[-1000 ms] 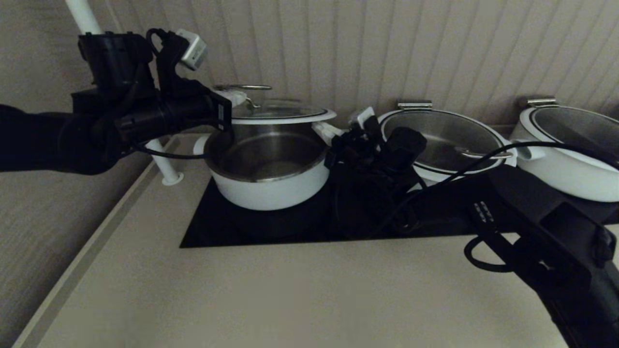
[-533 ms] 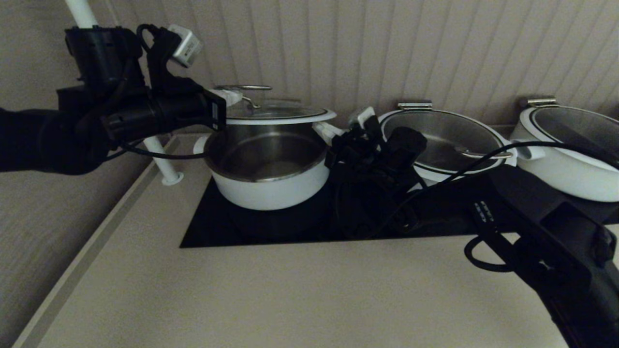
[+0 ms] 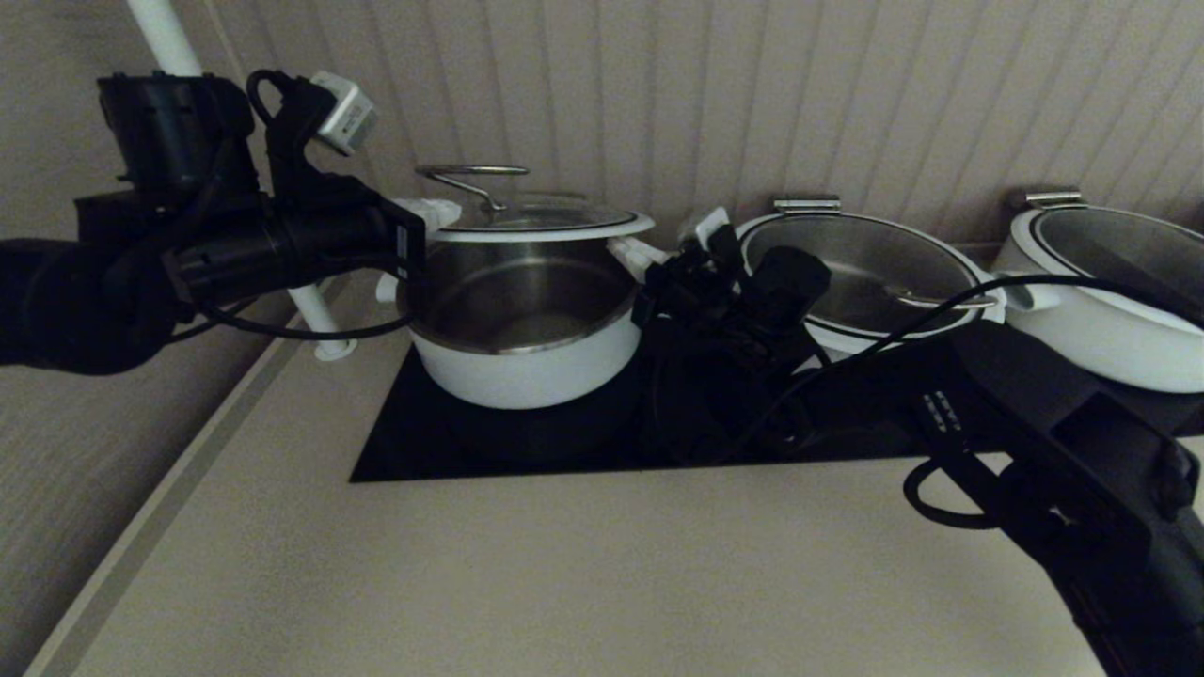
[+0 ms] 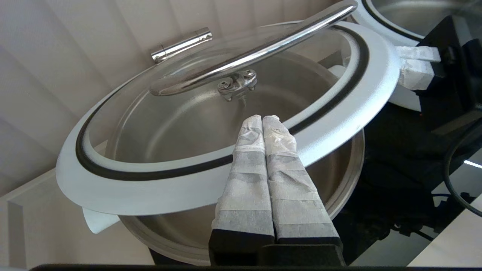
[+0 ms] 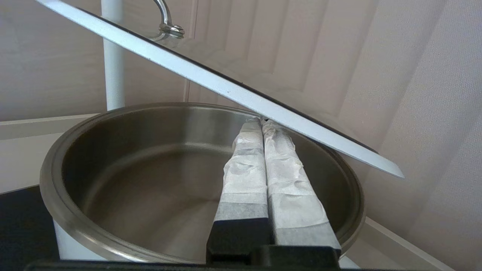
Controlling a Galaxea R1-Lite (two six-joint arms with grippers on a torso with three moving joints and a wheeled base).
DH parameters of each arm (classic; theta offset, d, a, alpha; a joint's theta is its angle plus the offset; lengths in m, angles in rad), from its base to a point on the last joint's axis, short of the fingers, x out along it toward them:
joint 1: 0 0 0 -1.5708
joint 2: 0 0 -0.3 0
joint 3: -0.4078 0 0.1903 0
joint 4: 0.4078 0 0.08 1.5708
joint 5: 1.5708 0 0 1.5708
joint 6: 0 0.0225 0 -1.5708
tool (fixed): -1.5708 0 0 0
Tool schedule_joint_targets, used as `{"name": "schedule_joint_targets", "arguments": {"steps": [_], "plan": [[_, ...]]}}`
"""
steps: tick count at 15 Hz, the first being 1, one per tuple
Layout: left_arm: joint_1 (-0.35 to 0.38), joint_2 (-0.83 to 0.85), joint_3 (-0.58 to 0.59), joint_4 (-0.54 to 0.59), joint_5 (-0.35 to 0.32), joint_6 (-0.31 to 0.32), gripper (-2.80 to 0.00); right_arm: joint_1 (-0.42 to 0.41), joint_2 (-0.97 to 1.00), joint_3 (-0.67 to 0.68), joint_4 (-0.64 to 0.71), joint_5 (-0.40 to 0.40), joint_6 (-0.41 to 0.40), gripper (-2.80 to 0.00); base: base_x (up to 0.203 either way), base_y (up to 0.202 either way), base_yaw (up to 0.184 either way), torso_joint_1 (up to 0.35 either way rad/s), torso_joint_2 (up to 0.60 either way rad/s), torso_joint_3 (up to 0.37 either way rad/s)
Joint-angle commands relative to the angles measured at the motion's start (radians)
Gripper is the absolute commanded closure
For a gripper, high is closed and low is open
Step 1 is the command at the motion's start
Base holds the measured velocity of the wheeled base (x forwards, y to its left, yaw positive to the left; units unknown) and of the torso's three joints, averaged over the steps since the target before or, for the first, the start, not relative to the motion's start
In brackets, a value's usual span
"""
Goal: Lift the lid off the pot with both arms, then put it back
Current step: Hold the pot lid with the right arm
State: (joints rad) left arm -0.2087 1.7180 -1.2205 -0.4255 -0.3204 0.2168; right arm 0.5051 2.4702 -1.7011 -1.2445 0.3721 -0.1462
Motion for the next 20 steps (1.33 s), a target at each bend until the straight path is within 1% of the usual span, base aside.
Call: {"name": "schedule_joint_targets", "arguments": {"steps": [1,3,5,18,20], "plan": [[0.000,-0.012,0.003,-0.001,-0.002,0.001,0.00,-0.004,-0.002,0.000,-0.007,0.002,-0.001,0.00,0.000,0.000,0.000,0.000,0.00,0.000],[0.002,-0.021,0.003,0.006,-0.002,0.001,0.00,-0.007,-0.002,-0.001,-0.007,0.002,-0.001,0.00,0.000,0.000,0.000,0.000,0.00,0.000],[0.005,-0.038,0.003,0.048,-0.002,0.001,0.00,-0.009,-0.001,0.000,-0.007,0.002,-0.001,0.00,0.000,0.000,0.000,0.000,0.00,0.000],[0.014,-0.072,0.001,0.077,-0.002,-0.001,0.00,-0.019,0.001,-0.002,-0.007,0.002,-0.001,0.00,0.000,0.000,0.000,0.000,0.00,0.000],[0.023,-0.080,-0.001,0.092,-0.002,0.000,0.00,-0.020,0.006,-0.025,-0.004,0.002,-0.001,0.00,0.000,0.000,0.000,0.000,0.00,0.000]]}}
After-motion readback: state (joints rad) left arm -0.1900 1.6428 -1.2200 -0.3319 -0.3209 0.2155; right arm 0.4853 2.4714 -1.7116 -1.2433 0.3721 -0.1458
